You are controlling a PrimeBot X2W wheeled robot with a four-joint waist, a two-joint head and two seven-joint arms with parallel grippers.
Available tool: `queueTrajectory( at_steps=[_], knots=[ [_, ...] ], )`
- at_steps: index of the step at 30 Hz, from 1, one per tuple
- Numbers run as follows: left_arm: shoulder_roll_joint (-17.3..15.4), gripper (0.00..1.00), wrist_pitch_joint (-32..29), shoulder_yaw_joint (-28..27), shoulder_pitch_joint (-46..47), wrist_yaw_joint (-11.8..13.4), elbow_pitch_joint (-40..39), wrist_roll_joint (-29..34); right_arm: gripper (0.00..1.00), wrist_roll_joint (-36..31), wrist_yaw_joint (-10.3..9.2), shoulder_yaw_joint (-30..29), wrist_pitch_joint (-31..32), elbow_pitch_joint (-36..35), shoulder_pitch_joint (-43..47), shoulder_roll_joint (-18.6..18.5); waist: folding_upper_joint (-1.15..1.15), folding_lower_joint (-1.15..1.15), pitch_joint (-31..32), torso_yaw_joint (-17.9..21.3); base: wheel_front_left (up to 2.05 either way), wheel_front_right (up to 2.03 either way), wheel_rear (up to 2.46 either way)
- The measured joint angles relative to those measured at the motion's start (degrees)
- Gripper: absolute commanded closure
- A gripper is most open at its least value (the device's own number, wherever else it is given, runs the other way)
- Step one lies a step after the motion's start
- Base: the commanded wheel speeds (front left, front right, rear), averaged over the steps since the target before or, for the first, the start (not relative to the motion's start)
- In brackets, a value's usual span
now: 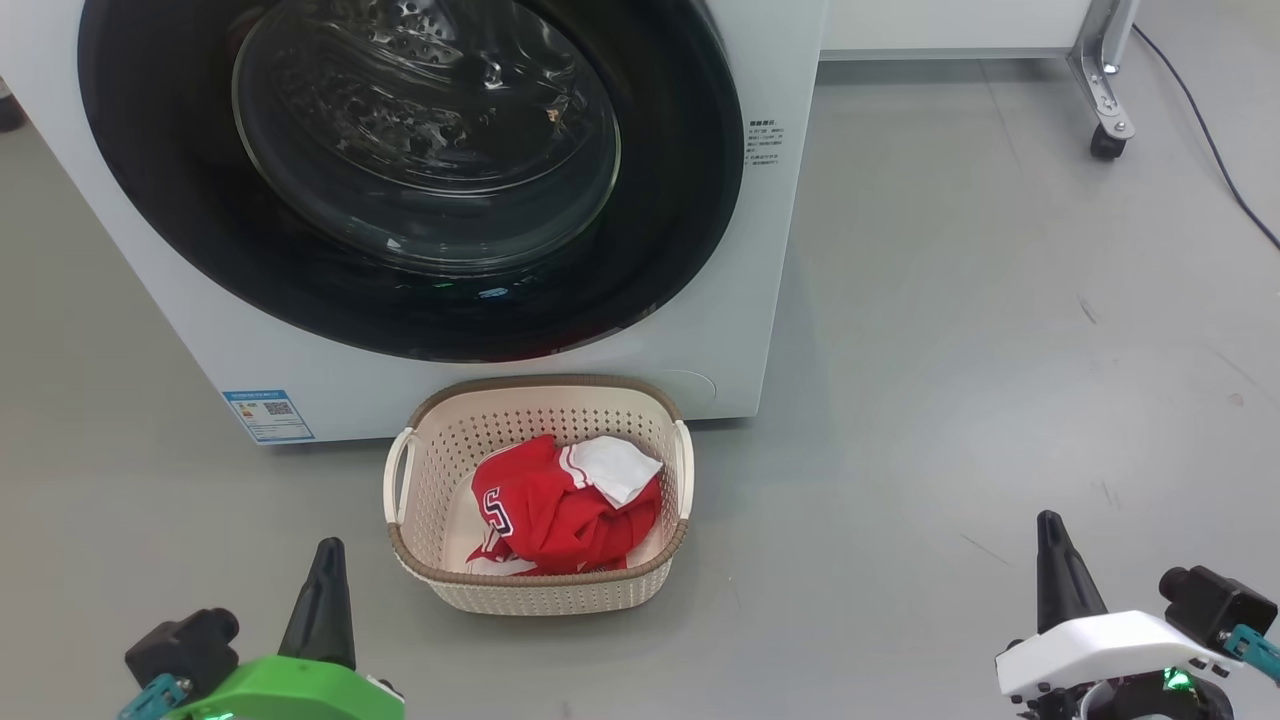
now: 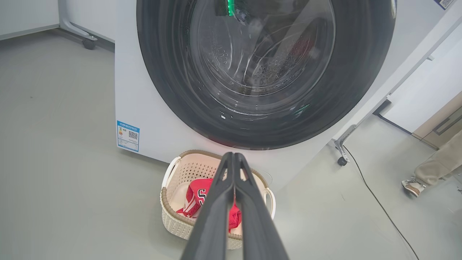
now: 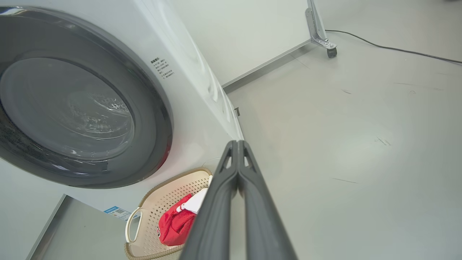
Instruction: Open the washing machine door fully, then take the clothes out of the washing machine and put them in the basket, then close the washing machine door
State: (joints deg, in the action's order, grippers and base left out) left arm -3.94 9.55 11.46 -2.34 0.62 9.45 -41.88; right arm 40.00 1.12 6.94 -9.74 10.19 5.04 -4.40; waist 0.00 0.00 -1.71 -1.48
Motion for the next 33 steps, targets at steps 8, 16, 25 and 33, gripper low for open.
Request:
queueTrajectory(
  at_steps=[8,16,25,33],
  knots=[
    [0.0,1.0,-1.5,-1.3,0.1,-0.9,0.6,-6.0,1.0,6.1,0.59,-1.3,1.5,0.4,-1.1,0.0,0.0,0.0,0.2,0.2,0.0,0.0,0.0],
    [0.0,1.0,-3.3,-2.7,0.5,-1.5,1.2,-12.4,1.0,13.0,1.3,-2.7,3.3,1.1,-1.7,0.0,0.0,0.0,0.3,0.4,0.0,0.0,0.0],
    [-0.1,1.0,-5.0,-4.3,1.2,-2.6,1.9,-18.9,1.0,19.7,1.85,-4.2,5.0,1.7,-2.6,0.0,0.0,0.0,0.5,0.5,0.0,0.0,0.0],
    [-0.1,1.0,-6.3,-5.8,1.6,-3.5,2.7,-24.9,1.0,25.7,2.36,-5.3,6.5,2.3,-3.7,0.0,0.0,0.0,0.7,0.7,0.0,0.0,0.0]
  ],
)
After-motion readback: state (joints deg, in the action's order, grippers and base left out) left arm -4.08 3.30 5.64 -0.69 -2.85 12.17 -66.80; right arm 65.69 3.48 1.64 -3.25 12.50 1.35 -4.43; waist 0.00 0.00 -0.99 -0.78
